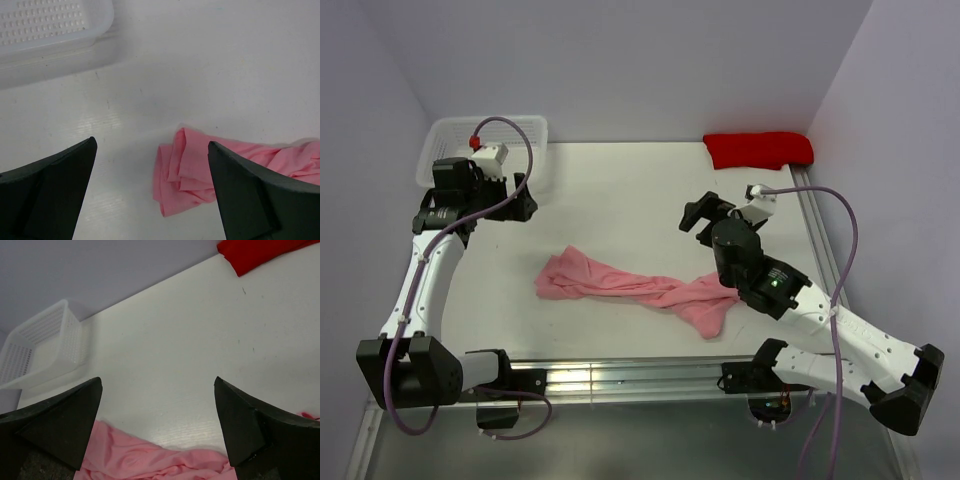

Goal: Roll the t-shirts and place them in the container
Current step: Flatten the tshirt

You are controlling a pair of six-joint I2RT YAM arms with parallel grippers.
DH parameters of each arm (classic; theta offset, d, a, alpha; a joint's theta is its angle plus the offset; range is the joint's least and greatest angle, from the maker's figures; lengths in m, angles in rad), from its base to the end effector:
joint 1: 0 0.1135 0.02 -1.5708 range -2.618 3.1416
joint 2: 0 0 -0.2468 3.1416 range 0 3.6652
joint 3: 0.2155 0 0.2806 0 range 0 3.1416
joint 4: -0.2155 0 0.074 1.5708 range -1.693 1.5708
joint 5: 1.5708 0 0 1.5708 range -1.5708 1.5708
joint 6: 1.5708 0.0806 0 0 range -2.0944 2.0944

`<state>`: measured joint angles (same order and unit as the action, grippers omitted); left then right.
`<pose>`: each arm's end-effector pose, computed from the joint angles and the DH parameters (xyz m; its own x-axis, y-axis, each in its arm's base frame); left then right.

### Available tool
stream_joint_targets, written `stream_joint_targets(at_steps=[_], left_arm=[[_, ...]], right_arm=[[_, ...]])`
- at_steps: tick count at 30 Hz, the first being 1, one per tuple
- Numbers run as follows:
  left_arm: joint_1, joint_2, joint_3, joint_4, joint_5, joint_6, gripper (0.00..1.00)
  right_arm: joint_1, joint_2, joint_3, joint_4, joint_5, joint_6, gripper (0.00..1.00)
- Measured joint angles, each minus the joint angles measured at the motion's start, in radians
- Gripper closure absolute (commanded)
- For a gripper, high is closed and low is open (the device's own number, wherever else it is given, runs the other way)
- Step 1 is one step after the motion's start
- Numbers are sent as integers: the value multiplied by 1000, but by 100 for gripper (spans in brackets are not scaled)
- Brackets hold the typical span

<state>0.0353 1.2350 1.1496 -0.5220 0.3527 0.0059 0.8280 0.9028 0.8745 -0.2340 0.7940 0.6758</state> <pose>0.3405 -0.0158 0.2975 -0.5689 -0.0145 -0.8223 0.2537 0.9480 -0.1923 0.2242 0.1592 0.3256 -0.1684 0.4649 -0.8692 0.0703 0.8852 0.4599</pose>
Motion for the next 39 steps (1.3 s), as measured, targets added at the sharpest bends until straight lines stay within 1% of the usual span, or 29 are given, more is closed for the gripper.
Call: stream_joint_targets(at_steps=[8, 12, 15, 18, 19, 22, 25, 29, 30, 33, 36, 39], left_arm=[[0, -9, 0, -50, -38, 43, 1], [0, -21, -15, -91, -64, 96, 5], [0, -32, -54, -131, -71, 142, 8], [0, -35, -108, -181, -69, 191, 10], [0, -35, -128, -193, -63, 206, 13], [0, -35, -167, -263, -39, 259, 12], [-6, -34, -168, -312, -13, 311, 13], [-60, -15, -177, -325, -4, 357, 17], [-81, 3, -180, -325, 1, 363, 20], [-142, 69, -180, -309, 12, 362, 27], [-203, 143, -183, -270, 11, 343, 32], [-233, 192, -192, -235, 14, 330, 36]], right_arm=[[0, 1, 15, -183, -16, 87, 1], [0, 18, 25, -292, -70, 157, 12], [0, 41, 7, -347, -121, 217, 16], [0, 45, -82, -354, -185, 275, 20], [0, 43, -123, -354, -208, 293, 20], [0, 36, -224, -368, -264, 342, 21], [0, -12, -299, -376, -305, 387, 22], [0, -86, -323, -391, -319, 430, 22], [0, -95, -323, -394, -317, 438, 23], [0, -99, -323, -411, -317, 457, 23], [0, -107, -323, -430, -317, 476, 23], [0, -133, -323, -443, -317, 492, 23]])
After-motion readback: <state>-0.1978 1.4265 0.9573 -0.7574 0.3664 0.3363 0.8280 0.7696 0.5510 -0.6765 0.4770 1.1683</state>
